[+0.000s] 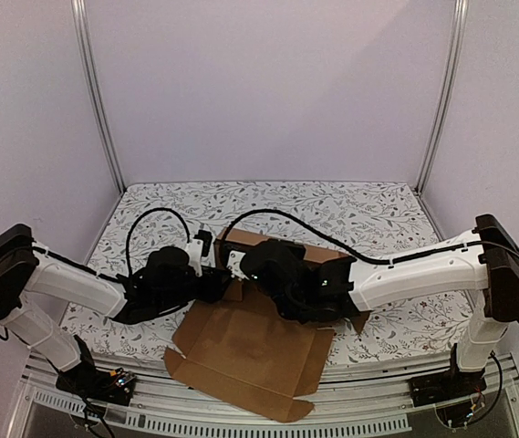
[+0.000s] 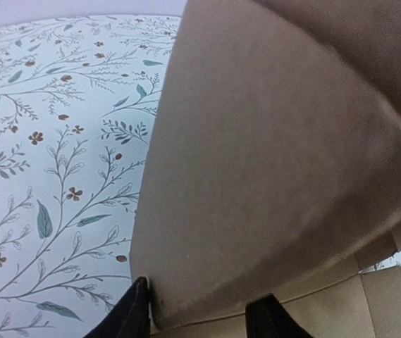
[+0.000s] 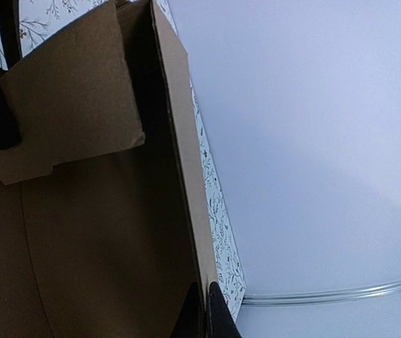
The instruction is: Fold the paper box
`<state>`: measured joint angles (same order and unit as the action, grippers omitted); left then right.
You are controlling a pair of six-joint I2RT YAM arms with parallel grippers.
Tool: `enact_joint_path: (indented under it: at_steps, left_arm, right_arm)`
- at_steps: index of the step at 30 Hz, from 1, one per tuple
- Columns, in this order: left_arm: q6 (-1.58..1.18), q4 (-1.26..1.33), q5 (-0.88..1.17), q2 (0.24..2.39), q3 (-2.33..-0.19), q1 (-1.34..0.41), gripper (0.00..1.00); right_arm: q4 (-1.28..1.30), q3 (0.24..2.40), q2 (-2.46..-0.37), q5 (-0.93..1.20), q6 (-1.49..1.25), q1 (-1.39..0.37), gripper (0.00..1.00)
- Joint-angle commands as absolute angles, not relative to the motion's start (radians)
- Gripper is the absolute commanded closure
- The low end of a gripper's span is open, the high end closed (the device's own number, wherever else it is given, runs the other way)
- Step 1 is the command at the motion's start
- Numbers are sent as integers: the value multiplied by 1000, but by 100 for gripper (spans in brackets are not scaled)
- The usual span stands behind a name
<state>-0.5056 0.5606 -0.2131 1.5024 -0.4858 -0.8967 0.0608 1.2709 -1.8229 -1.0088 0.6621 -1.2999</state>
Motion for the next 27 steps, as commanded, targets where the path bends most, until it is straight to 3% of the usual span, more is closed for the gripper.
enact_joint_path:
  at_steps: [1, 6, 8, 16, 24, 27]
  left_arm:
    - [-496, 580, -262, 1516, -513, -900, 64]
    - [-491, 571, -264, 1510, -519, -900, 88]
    - [-491, 564, -264, 1509, -525, -900, 90]
    - [-487, 556, -252, 1502, -539, -901, 49]
    - [-481, 579, -250, 1553, -561, -900, 32]
    - [-479, 577, -255, 1571, -572, -901, 32]
  right_arm:
    - [50, 1293, -1855, -945, 629, -1331, 100]
    - [51, 1297, -1856, -943, 630, -1332, 100]
    - [51, 1299, -1857, -941, 632, -1333, 100]
    - [53, 1301, -1861, -939, 635, -1332, 100]
    - [55, 1302, -1857, -934, 626, -1334, 100]
    - [58, 1301, -1855, -933, 620, -1336, 100]
